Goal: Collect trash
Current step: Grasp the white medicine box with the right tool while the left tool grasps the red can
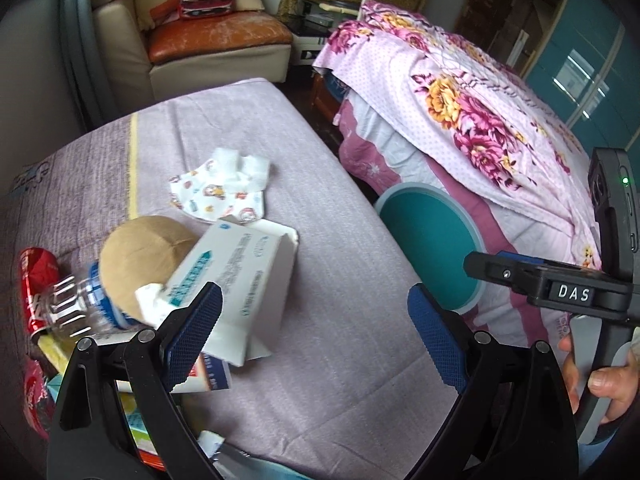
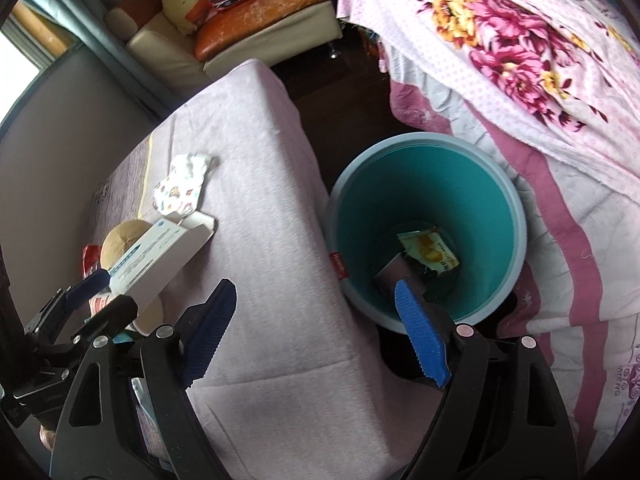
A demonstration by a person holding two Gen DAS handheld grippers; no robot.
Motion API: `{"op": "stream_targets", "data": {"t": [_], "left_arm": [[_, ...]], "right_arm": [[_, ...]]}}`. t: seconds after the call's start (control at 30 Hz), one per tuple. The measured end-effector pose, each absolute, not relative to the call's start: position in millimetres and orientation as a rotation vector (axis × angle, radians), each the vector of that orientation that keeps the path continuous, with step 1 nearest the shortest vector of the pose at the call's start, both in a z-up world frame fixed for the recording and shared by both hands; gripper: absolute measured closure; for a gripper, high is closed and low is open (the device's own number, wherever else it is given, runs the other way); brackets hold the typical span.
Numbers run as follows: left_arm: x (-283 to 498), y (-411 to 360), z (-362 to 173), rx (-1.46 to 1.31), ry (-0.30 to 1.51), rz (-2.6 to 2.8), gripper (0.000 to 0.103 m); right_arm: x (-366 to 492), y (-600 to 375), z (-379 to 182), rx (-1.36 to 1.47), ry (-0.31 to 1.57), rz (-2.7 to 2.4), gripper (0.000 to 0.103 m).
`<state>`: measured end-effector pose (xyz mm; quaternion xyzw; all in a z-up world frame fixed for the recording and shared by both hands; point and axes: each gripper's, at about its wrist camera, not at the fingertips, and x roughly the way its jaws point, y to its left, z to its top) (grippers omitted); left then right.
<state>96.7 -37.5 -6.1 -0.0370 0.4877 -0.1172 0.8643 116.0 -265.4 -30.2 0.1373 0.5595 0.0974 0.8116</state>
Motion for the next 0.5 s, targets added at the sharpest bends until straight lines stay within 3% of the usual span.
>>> {"op": "stream_targets", "data": {"t": [0.5], "left_arm": [[82,76,3,-0.184,0.987,-0.063,0.009]], "right_arm": [[129,-158,-18,0.19,1.24,0.352,0.024]]}}
